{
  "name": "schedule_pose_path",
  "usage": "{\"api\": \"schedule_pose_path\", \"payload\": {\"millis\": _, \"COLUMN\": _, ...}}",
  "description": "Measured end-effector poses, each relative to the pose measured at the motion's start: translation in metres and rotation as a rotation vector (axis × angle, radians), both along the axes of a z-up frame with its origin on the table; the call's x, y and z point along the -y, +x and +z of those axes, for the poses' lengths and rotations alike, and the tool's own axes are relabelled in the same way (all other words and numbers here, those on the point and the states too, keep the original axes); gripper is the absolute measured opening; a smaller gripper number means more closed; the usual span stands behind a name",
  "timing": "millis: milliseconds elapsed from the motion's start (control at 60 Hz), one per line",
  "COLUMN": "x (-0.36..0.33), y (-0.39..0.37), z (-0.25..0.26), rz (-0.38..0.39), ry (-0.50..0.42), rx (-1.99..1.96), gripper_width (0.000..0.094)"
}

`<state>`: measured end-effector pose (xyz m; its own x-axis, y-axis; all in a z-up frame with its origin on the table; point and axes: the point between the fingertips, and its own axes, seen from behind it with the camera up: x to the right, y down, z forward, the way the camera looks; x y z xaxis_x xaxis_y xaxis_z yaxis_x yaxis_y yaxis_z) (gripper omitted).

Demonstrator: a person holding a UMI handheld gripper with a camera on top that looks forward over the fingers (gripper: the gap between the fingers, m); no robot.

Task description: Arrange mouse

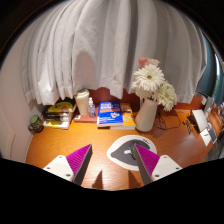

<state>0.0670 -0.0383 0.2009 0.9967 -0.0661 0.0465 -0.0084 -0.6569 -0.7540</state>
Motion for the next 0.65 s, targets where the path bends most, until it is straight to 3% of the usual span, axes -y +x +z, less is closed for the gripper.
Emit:
{"api": "schedule_pose_path", "payload": {"millis": 300, "x": 0.054, "y": -0.093, "z": 0.051, "rz": 0.071, "ry": 0.111, "rx": -0.074, "gripper_width": 0.0844}}
{"api": "schedule_pose_path", "payload": {"millis": 650, "x": 0.103, "y": -0.132, "z": 0.043, "rz": 0.065, "ry": 0.083, "rx": -0.043, "gripper_width": 0.0838}}
